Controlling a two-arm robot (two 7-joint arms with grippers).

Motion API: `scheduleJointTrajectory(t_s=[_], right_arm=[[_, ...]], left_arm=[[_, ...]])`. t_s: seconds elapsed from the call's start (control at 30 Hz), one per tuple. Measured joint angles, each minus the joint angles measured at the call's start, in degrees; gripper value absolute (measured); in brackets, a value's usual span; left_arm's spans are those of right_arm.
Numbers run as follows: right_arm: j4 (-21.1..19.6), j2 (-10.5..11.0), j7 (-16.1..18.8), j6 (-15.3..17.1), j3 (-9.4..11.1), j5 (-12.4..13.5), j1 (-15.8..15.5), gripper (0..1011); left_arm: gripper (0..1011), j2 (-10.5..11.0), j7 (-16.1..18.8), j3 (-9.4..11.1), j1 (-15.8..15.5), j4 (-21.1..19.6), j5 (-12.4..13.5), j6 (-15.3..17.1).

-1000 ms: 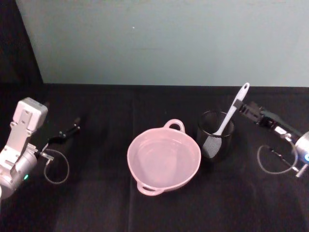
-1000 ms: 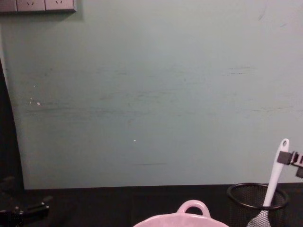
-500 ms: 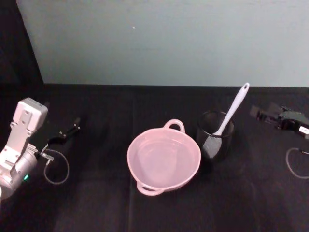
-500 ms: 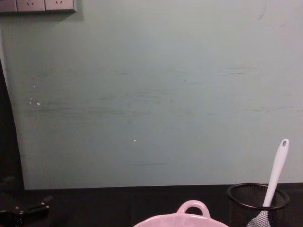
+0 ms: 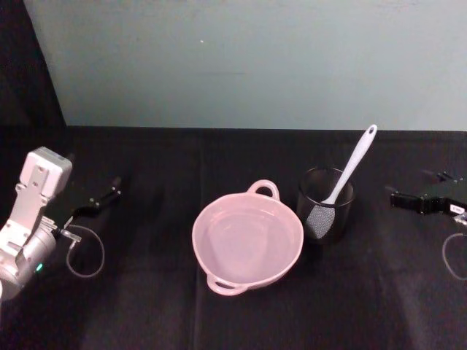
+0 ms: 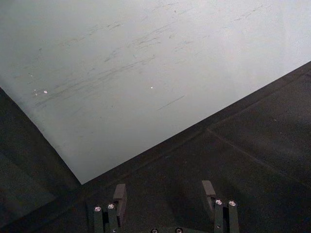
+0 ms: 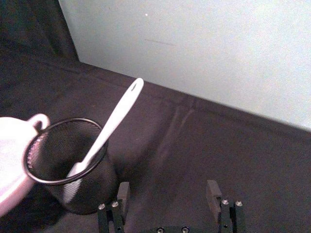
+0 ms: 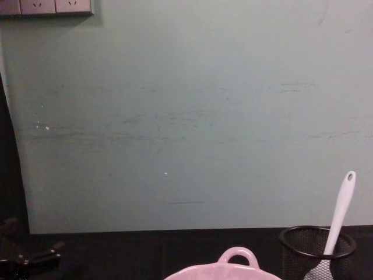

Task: Use the one hand to pick up the spoon and stir the clear water in the bowl.

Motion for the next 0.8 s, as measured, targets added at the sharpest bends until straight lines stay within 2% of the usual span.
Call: scheduleJointTrajectory(t_s=[0.17,0.27,0.3,0.33,0.5,0.53,0.63,0.8], right_arm=[[0.83,-0.90,-1.37,-4.26,-1.88,-6.34,0.88,1003],[2.77,-2.14,-2.17,-10.20,-3.24,-11.63,1.28,1003],[2.77,-2.14,-2.17,-10.20,-3.24,-11.63,1.28,1003],[3.93,-2.78,-2.20,-13.41,-3.31,-12.96,1.25,1002],[8.58,-5.06,-0.93,-22.63,-3.45,-15.83,1.47,1002],[9.18,-5.39,-0.71,-23.66,-3.44,-16.03,1.51,1003],[11.34,-6.57,-0.06,-25.75,-3.16,-16.27,1.62,1002],[13.53,-7.72,0.67,-26.58,-2.91,-16.63,1.89,1002]], left_arm=[[1005,0.00,0.00,0.00,0.00,0.00,0.00,0.00],[1005,0.00,0.00,0.00,0.00,0.00,0.00,0.00],[1005,0.00,0.00,0.00,0.00,0.00,0.00,0.00],[1005,0.00,0.00,0.00,0.00,0.00,0.00,0.00],[1005,0.00,0.00,0.00,0.00,0.00,0.00,0.00],[1005,0.00,0.00,0.00,0.00,0.00,0.00,0.00],[1005,0.00,0.00,0.00,0.00,0.00,0.00,0.00],[1005,0.00,0.00,0.00,0.00,0.00,0.00,0.00]])
